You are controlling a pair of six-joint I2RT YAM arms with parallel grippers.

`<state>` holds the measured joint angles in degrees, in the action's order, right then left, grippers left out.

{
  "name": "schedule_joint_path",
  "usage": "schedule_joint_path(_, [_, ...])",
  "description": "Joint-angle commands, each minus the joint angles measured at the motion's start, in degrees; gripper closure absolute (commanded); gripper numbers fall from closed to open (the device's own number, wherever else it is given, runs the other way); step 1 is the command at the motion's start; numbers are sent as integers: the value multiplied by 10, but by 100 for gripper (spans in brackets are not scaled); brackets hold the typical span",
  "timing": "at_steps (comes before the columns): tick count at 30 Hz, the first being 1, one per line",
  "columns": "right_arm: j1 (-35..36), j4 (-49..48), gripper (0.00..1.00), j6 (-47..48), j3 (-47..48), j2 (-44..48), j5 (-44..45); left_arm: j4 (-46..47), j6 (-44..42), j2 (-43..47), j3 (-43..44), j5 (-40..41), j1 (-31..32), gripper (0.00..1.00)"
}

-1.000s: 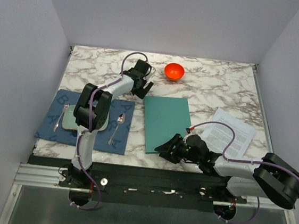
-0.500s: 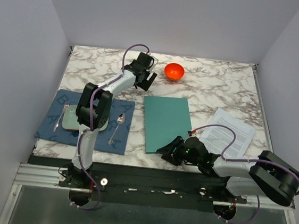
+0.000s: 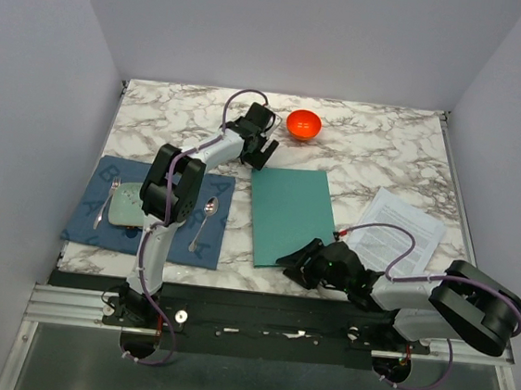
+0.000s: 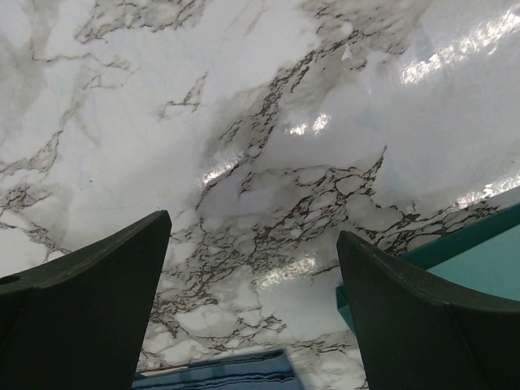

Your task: Put the files into the folder

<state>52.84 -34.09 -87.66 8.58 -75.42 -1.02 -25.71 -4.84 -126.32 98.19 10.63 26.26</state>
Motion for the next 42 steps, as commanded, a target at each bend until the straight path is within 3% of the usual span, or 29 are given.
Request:
schedule_joint_path(1, [2, 8, 43, -13, -22, 27, 57, 7, -3, 20, -40, -15, 10, 1])
schedule_joint_path(21, [-5, 12, 47, -1, 2, 84, 88, 11, -28, 71, -130, -11, 17, 3])
schedule_joint_path(30, [-4, 71, 53, 31, 64, 80, 133, 1, -35, 83, -144, -22, 28, 4])
schedule_joint_path(33, [-4, 83, 58, 49, 100, 49, 137, 0, -38, 88, -152, -28, 33, 5])
schedule_joint_path(37, [-4, 127, 78, 74, 143, 25, 144, -8, -43, 96, -160, -41, 40, 7])
schedule_joint_path(42, [-5, 178, 94, 137, 190, 26, 188, -21, -45, 110, -169, -64, 50, 9])
